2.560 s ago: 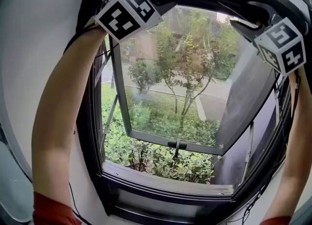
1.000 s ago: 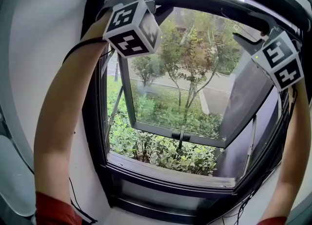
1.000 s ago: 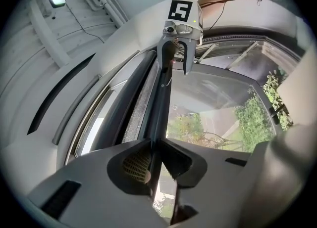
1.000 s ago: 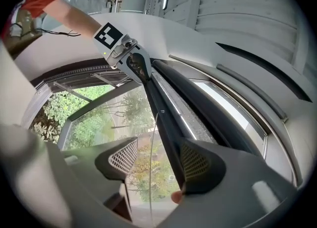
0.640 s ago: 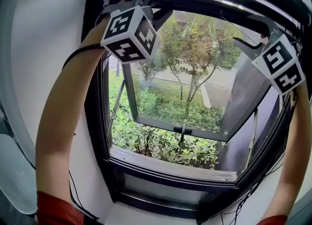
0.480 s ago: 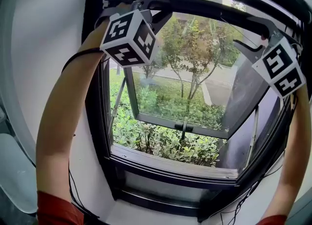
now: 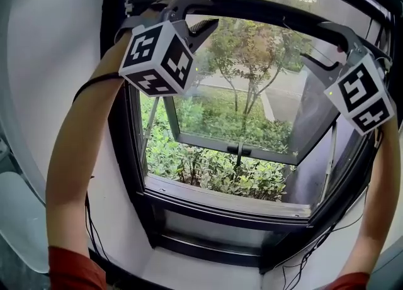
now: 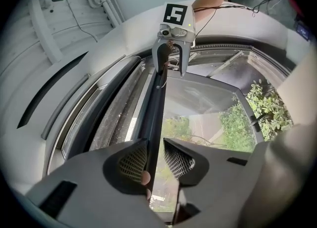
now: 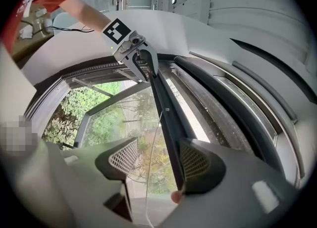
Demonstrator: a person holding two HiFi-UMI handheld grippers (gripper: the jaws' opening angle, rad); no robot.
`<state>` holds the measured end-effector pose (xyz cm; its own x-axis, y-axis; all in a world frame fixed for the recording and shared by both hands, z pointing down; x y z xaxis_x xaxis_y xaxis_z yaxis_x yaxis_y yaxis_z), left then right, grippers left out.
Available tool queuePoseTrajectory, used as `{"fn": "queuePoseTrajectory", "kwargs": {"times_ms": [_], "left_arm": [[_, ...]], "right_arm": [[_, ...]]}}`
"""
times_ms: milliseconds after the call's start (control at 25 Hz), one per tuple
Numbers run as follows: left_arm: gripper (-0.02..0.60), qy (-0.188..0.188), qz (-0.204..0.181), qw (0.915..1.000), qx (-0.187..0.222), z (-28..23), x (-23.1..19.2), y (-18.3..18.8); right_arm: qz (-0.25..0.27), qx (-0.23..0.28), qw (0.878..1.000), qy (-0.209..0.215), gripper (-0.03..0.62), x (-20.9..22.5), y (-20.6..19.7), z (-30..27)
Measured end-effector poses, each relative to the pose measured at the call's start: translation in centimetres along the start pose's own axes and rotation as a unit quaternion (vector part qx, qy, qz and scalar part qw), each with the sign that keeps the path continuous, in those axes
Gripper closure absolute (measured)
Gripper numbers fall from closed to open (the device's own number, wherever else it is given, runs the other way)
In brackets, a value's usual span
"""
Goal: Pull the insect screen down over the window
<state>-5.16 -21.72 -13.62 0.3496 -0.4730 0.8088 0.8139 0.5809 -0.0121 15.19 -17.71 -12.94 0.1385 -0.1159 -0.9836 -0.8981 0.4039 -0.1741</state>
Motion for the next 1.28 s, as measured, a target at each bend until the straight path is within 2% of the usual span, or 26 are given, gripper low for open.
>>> {"fn": "queuePoseTrajectory", "kwargs": {"times_ms": [400,640,800,920,1120,1280], "left_arm": [[0.483,-0.044,-0.005,0.9988,-0.022,3.4,4.3,0.1],[0.482,-0.071,-0.023,0.9967,-0.031,6.0,7.2,0.4],[0.480,-0.078,-0.015,0.9965,-0.029,7.9,9.3,0.6],[0.479,-0.075,-0.013,0.9968,-0.027,9.3,10.9,0.9],[0.479,-0.096,-0.013,0.9948,-0.034,9.9,12.1,0.6],[0.476,-0.103,0.003,0.9941,-0.034,10.3,12.6,0.6]], "right_arm": [[0.011,-0.019,0.999,0.026,0.319,-5.7,-0.9,-0.3],[0.012,-0.040,0.998,0.055,0.335,-9.4,-1.5,0.0],[0.013,-0.047,0.996,0.069,0.352,-12.2,-2.0,0.3],[0.016,-0.043,0.997,0.065,0.352,-14.3,-2.4,0.5],[0.007,-0.042,0.996,0.083,0.353,-15.4,-2.4,0.2],[0.001,-0.045,0.995,0.089,0.353,-15.9,-2.5,0.1]]}}
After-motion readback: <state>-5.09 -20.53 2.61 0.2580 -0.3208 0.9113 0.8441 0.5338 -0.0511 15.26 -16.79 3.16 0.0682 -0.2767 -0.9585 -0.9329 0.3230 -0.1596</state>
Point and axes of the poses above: the fingertips, and each gripper's own axes: z backward along the fingers, x to its right, y out of its top, the point moved 5 cm from there along z, backward along the fingers, and after that the axes turned 14 degrees about y, right-handed, at the moved point
